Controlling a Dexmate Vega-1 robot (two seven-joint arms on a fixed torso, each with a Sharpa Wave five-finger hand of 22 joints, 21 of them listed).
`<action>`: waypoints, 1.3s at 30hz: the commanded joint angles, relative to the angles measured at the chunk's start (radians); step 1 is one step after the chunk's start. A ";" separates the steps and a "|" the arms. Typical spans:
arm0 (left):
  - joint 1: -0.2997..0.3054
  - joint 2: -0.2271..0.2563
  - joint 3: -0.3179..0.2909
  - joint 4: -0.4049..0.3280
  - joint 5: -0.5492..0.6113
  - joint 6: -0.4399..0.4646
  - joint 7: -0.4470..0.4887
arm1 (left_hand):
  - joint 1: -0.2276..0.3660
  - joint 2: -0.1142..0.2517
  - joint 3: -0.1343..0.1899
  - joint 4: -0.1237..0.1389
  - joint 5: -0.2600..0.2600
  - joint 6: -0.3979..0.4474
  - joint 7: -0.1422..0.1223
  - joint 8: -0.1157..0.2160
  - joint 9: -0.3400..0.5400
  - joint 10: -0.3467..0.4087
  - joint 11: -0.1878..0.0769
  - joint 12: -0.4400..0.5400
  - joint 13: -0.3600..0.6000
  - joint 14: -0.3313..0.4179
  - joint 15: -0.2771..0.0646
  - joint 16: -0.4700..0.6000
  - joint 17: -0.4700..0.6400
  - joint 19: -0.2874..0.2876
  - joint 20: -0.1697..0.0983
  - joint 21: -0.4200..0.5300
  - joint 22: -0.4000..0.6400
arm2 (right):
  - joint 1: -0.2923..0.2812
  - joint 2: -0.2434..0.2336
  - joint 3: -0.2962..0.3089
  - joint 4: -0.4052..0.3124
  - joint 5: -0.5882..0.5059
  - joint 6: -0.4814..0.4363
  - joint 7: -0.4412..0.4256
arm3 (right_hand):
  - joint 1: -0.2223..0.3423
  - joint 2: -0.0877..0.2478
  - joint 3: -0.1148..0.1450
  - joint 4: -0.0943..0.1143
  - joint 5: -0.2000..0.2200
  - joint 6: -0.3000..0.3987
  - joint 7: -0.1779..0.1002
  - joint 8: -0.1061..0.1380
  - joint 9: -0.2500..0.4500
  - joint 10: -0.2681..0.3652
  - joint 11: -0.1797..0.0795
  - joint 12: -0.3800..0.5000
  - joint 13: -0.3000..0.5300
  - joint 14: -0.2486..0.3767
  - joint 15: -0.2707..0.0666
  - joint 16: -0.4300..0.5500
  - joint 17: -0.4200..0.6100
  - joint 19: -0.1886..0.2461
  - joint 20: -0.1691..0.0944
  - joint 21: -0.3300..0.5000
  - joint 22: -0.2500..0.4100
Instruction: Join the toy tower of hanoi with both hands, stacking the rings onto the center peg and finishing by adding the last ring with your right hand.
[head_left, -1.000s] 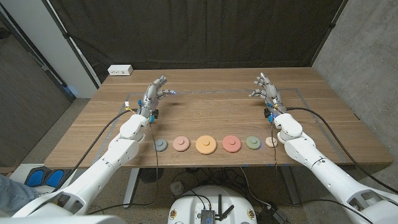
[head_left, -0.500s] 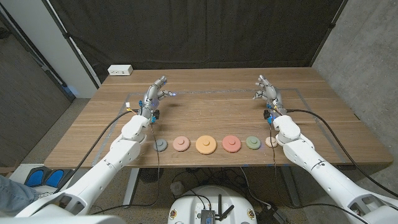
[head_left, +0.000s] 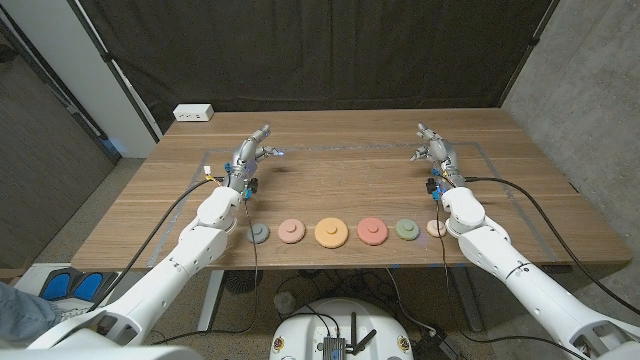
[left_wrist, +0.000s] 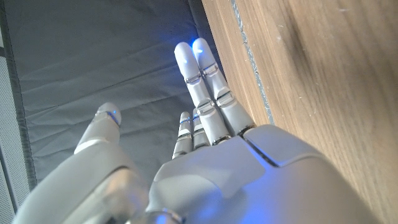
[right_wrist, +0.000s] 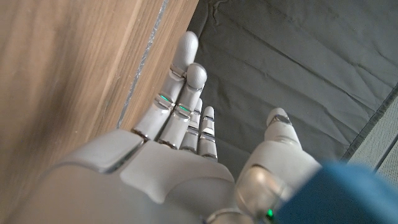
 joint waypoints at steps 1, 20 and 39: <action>0.004 0.023 0.009 -0.031 0.053 0.013 0.036 | 0.053 -0.003 0.015 -0.005 0.013 -0.008 0.002 0.002 0.006 0.000 -0.009 0.006 0.008 0.002 -0.087 0.014 0.005 0.002 -0.010 0.012 0.008 | -0.028 -0.036 0.005 -0.066 -0.057 -0.054 -0.052 | 0.039 -0.004 0.016 -0.003 0.013 -0.004 0.004 -0.002 0.002 -0.006 -0.007 -0.007 0.005 -0.009 -0.101 0.003 -0.003 -0.007 -0.045 0.007 -0.002; -0.012 0.026 0.026 -0.008 0.171 -0.007 0.118 | 0.216 -0.060 0.008 0.006 0.032 0.034 -0.008 0.021 0.013 0.063 -0.041 0.037 0.033 0.034 -0.088 0.104 0.038 0.032 -0.051 0.082 0.056 | -0.052 -0.075 -0.006 -0.146 -0.218 -0.155 -0.169 | 0.210 -0.066 0.034 0.006 0.040 -0.029 -0.020 -0.012 0.010 -0.026 -0.030 -0.026 0.029 -0.049 -0.100 0.002 -0.064 -0.038 -0.059 0.015 -0.033; 0.011 0.093 0.052 -0.152 0.412 0.143 0.305 | 0.250 -0.074 -0.011 0.013 0.032 0.040 -0.013 0.019 0.014 0.064 -0.044 0.038 0.047 0.029 -0.087 0.125 0.033 0.004 -0.044 0.097 0.073 | -0.061 -0.130 -0.015 -0.232 -0.329 -0.280 -0.203 | 0.261 -0.077 0.026 0.014 0.043 -0.012 -0.077 -0.004 0.016 -0.021 -0.054 -0.027 0.043 -0.059 -0.100 0.008 -0.099 -0.056 -0.047 0.027 -0.044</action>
